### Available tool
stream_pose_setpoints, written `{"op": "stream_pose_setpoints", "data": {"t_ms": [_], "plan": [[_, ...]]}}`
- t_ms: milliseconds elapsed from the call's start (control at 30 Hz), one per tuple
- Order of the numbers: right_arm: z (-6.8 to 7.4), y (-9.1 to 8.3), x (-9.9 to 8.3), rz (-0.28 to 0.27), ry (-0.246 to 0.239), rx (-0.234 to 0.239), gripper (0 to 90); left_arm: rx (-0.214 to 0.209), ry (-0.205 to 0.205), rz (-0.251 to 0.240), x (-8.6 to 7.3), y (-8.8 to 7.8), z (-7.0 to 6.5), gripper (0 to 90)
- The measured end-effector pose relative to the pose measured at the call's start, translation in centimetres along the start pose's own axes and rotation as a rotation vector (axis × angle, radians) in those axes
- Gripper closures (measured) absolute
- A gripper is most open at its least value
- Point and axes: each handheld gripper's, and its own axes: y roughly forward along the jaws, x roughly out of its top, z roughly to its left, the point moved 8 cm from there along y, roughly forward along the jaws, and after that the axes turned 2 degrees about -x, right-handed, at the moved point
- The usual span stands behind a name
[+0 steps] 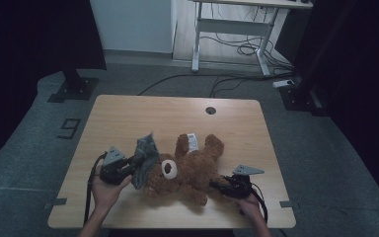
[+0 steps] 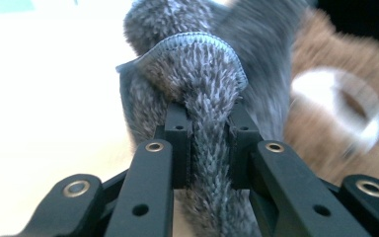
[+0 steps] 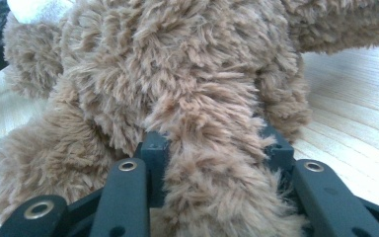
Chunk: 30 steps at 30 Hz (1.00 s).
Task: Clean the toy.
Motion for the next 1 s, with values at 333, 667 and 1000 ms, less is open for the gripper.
{"op": "stream_pose_setpoints", "data": {"t_ms": [333, 667, 1000], "plan": [[0.2, -0.1, 0.0, -0.003, -0.023, -0.004, 55.2, -0.069, 0.082, 0.077, 1.7, 6.2, -4.8, 76.0], [0.3, -0.6, 0.8, 0.017, -0.056, -0.039, 29.8, -0.078, 0.084, 0.053, -0.2, 6.1, -5.1, 77.4], [0.1, -0.7, 5.1, 0.034, -0.013, -0.035, 12.4, -0.114, 0.092, 0.028, -1.2, 5.0, -6.2, 77.7]]}}
